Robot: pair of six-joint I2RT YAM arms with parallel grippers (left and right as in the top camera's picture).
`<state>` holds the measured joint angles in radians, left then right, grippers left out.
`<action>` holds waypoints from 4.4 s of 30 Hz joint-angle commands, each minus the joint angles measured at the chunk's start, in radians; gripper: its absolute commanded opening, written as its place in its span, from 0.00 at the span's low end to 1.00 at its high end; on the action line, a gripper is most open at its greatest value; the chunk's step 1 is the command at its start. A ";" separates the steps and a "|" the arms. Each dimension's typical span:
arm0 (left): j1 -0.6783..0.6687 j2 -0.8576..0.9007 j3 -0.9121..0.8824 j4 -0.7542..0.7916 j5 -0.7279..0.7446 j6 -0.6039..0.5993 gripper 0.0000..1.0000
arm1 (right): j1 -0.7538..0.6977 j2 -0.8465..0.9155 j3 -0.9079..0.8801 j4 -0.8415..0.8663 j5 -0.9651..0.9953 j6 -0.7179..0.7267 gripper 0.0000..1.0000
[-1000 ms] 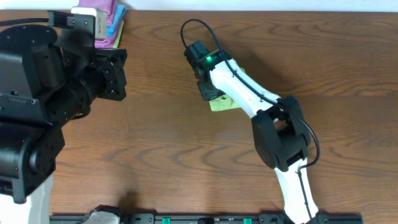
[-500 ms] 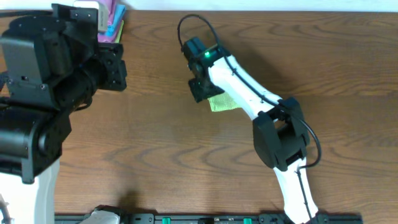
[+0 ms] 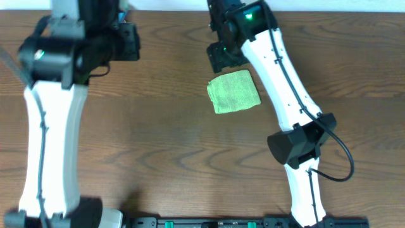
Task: Fold the cloth
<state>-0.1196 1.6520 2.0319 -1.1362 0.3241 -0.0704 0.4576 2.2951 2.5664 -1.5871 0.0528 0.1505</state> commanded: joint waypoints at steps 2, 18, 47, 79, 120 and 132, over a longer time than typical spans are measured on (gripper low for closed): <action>0.003 0.126 -0.001 0.024 0.166 0.022 0.10 | -0.079 -0.001 0.024 -0.027 0.018 -0.021 0.41; -0.019 0.601 -0.001 0.187 0.513 -0.011 0.23 | -0.218 0.002 -0.288 0.180 -0.008 -0.017 0.02; -0.063 0.026 -0.343 0.193 0.065 0.116 0.35 | -0.347 0.002 -0.433 0.187 -0.117 -0.074 0.02; -0.161 0.295 -0.974 1.217 0.498 -0.491 0.84 | -0.348 0.002 -0.433 0.158 -0.132 -0.078 0.02; -0.222 0.471 -0.974 1.429 0.503 -0.678 0.89 | -0.292 0.196 -0.454 0.320 -0.253 -0.067 0.02; -0.241 0.495 -0.974 1.420 0.488 -0.694 0.87 | -0.234 0.203 -0.454 0.344 -0.260 -0.066 0.02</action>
<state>-0.3496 2.0792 1.0683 0.3115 0.8585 -0.7475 0.2108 2.4805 2.1120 -1.2453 -0.1875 0.0868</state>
